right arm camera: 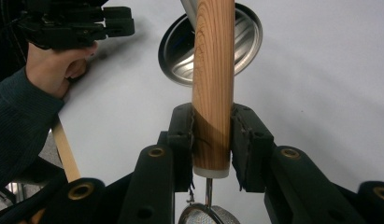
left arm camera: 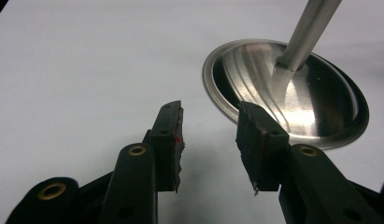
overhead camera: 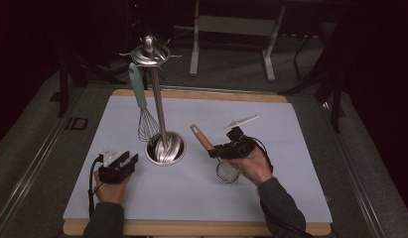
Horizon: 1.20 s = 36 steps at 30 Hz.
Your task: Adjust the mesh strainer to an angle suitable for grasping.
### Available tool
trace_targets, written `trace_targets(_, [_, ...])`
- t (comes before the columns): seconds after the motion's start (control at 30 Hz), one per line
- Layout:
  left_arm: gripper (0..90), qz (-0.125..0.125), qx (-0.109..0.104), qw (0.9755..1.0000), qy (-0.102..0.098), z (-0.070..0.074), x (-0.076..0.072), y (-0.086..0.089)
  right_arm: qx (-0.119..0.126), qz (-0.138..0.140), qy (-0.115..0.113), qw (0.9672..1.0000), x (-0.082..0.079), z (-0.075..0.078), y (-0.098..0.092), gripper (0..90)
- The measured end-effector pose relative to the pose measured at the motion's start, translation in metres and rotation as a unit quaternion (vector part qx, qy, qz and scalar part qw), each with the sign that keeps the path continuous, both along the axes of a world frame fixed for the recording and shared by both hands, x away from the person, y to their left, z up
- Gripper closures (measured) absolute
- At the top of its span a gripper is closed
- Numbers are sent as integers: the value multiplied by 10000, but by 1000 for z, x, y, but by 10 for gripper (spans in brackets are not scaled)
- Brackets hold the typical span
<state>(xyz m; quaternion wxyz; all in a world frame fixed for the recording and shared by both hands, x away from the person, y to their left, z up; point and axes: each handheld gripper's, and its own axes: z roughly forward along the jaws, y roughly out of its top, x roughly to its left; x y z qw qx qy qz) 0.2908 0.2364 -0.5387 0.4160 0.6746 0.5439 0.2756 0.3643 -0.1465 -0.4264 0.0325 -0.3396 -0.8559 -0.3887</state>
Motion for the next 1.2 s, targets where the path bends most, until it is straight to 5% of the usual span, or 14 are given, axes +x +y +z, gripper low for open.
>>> trace_targets(1.2, [611,-7,15,10000,37,0,1,-1,366,152,-367,9985,-3,27,4,708])
